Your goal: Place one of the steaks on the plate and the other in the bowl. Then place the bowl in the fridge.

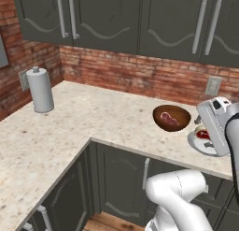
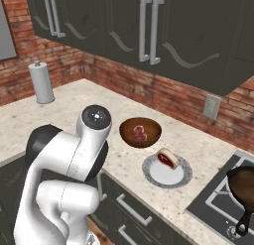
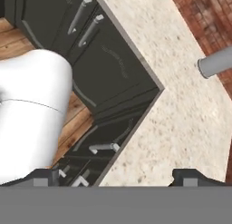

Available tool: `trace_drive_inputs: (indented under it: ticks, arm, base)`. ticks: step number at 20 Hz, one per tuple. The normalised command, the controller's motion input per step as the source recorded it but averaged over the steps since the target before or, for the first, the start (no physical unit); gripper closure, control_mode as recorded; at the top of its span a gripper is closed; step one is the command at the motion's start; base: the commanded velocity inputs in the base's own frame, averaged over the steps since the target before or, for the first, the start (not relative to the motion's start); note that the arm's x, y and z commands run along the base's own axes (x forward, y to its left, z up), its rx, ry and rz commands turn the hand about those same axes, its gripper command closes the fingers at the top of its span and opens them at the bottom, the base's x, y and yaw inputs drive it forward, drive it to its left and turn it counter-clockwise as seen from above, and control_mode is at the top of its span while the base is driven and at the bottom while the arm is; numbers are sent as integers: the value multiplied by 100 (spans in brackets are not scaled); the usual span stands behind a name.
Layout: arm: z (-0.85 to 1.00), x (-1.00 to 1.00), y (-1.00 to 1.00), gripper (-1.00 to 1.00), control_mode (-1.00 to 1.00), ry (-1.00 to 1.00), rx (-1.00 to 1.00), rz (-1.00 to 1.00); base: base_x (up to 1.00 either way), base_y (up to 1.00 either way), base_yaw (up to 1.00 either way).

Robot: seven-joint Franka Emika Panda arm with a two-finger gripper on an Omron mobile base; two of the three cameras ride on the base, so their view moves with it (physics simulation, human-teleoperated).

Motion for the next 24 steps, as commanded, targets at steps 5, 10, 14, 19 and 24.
trace_drive_inputs:
  ticks: [5, 10, 14, 19, 24]
  arm:
    - [-32, 65, -19, -100, -100, 0, 0, -11]
    - [-22, 51, -33, -100, -100, 0, 2, -9]
    - [-9, 51, -28, -100, -100, 2, 6, -2]
    - [-15, 37, -28, -100, -100, 6, 9, 0]
    - [-37, 47, -16, -100, -100, 6, 6, 0]
  base:
    - [0, 0, 0]
    - [0, 0, 0]
    - [0, 0, 0]
    - [0, 0, 0]
    - [0, 0, 0]
